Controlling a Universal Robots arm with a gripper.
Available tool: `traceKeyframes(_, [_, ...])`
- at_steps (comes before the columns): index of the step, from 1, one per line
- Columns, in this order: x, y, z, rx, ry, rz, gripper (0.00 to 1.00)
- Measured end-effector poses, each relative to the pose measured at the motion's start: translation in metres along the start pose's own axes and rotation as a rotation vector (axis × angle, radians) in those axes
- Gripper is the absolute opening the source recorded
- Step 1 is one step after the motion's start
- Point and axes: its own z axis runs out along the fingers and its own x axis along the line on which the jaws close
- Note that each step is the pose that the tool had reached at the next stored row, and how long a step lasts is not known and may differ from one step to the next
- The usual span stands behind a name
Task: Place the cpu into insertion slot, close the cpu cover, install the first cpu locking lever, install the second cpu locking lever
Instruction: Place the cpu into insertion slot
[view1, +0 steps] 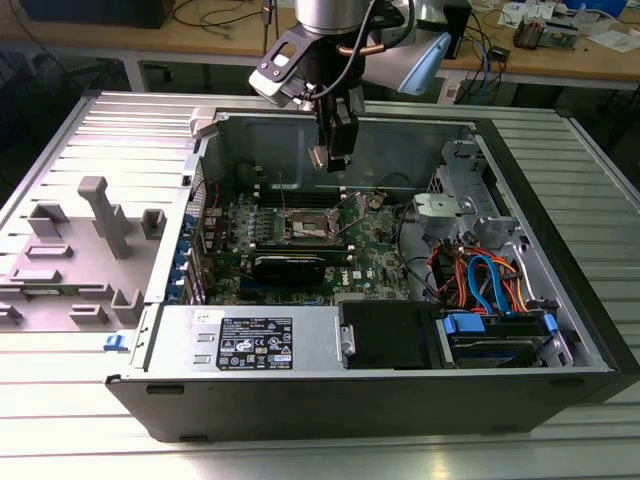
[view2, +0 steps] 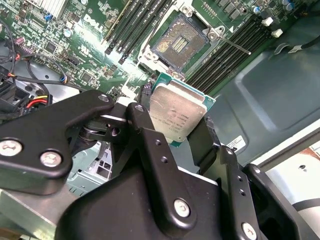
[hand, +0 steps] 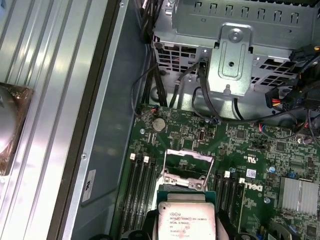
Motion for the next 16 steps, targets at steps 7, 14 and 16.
traceKeyframes(7, [0.0, -0.0001, 0.001, -0.0002, -0.0015, 0.017, 0.55])
traceKeyframes(14, [0.0, -0.0001, 0.0014, -0.0004, -0.0023, 0.026, 0.55])
traceKeyframes(16, [0.0, -0.0002, 0.0015, -0.0004, -0.0024, 0.028, 0.55])
